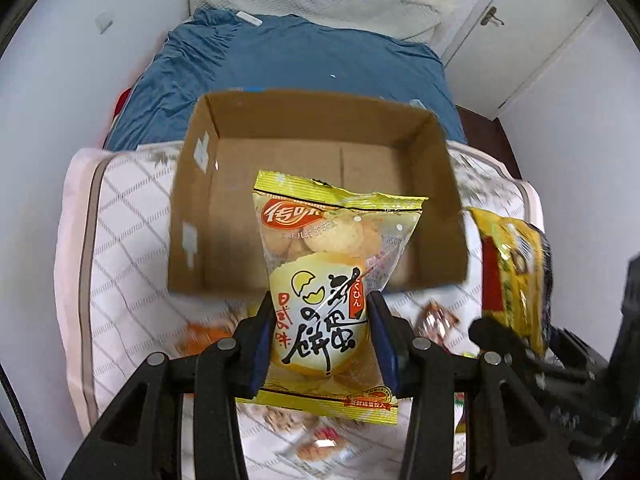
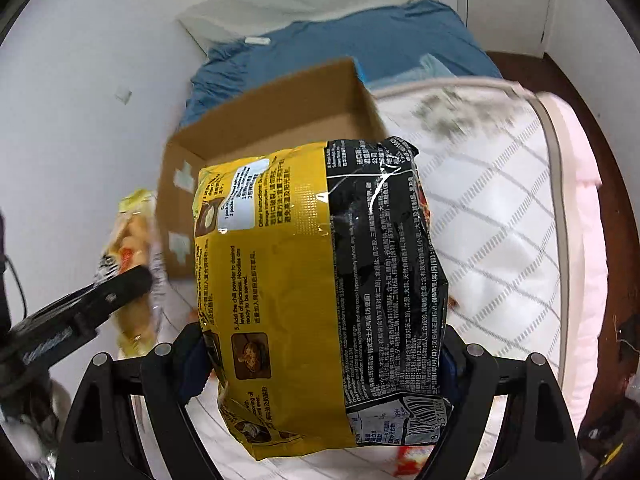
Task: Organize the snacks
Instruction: 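Carry both packets into the cardboard box and open both tools to release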
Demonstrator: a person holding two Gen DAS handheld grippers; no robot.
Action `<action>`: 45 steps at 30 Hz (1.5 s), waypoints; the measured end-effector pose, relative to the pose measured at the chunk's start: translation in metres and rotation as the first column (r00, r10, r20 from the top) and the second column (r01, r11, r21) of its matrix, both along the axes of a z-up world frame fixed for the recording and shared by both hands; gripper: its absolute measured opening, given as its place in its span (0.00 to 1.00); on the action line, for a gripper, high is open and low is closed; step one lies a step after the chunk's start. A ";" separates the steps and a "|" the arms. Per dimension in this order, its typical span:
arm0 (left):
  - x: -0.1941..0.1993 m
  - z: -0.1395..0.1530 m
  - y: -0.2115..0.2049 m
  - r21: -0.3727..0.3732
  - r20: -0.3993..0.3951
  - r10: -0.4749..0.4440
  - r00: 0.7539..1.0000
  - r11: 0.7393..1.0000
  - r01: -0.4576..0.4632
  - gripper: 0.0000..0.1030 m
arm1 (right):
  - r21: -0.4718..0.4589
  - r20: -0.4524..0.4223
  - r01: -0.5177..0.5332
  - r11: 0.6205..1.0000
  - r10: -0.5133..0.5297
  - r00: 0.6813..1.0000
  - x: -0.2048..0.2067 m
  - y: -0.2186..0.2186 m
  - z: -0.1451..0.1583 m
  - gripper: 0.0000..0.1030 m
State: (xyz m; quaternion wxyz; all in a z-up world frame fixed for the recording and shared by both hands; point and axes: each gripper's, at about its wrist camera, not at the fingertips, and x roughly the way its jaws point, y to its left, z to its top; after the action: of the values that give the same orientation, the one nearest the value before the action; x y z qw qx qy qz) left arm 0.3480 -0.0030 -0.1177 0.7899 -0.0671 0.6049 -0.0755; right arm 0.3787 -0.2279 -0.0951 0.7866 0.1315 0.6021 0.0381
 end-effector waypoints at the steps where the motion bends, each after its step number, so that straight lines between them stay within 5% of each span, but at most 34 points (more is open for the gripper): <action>1: 0.012 -0.005 0.005 0.005 -0.014 -0.002 1.000 1.000 0.002 0.40 | -0.005 0.005 0.003 1.000 -0.003 1.000 0.013 0.008 0.000 0.86; 11: 0.115 -0.075 0.017 0.025 -0.208 0.018 0.978 1.000 -0.013 0.40 | -0.052 -0.050 -0.030 0.998 0.028 0.998 0.113 0.053 -0.046 0.86; 16: 0.128 -0.126 0.018 -0.040 -0.338 0.035 0.941 0.998 -0.051 0.40 | -0.082 -0.115 -0.058 0.995 0.048 0.992 0.136 0.056 -0.089 0.86; 23: 0.123 -0.166 0.013 -0.029 -0.397 0.047 0.917 0.998 -0.064 0.41 | -0.083 -0.183 -0.056 0.995 0.040 0.982 0.147 0.048 -0.140 0.86; 32: 0.118 -0.172 0.002 0.012 -0.404 0.026 0.915 1.000 -0.023 0.44 | -0.113 -0.234 -0.115 0.987 0.086 0.968 0.153 0.057 -0.165 0.87; 34: 0.115 -0.169 0.003 0.027 -0.393 0.030 0.919 0.999 -0.021 0.57 | -0.122 -0.250 -0.140 0.983 0.106 0.962 0.148 0.060 -0.165 0.88; 36: 0.114 -0.165 0.003 0.010 -0.383 0.020 0.924 1.000 -0.017 0.83 | -0.116 -0.262 -0.160 0.980 0.125 0.957 0.145 0.065 -0.165 0.93; 45: 0.093 -0.126 0.006 0.001 -0.304 0.015 0.952 1.000 -0.016 0.83 | -0.158 -0.225 -0.173 0.972 0.135 0.965 0.140 0.074 -0.141 0.97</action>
State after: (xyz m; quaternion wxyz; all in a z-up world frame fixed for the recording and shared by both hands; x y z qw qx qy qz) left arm 0.4406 0.0031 -0.2440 0.6878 -0.0831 0.7187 -0.0586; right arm 0.5183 -0.1541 -0.2357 0.7210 0.0172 0.6920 0.0317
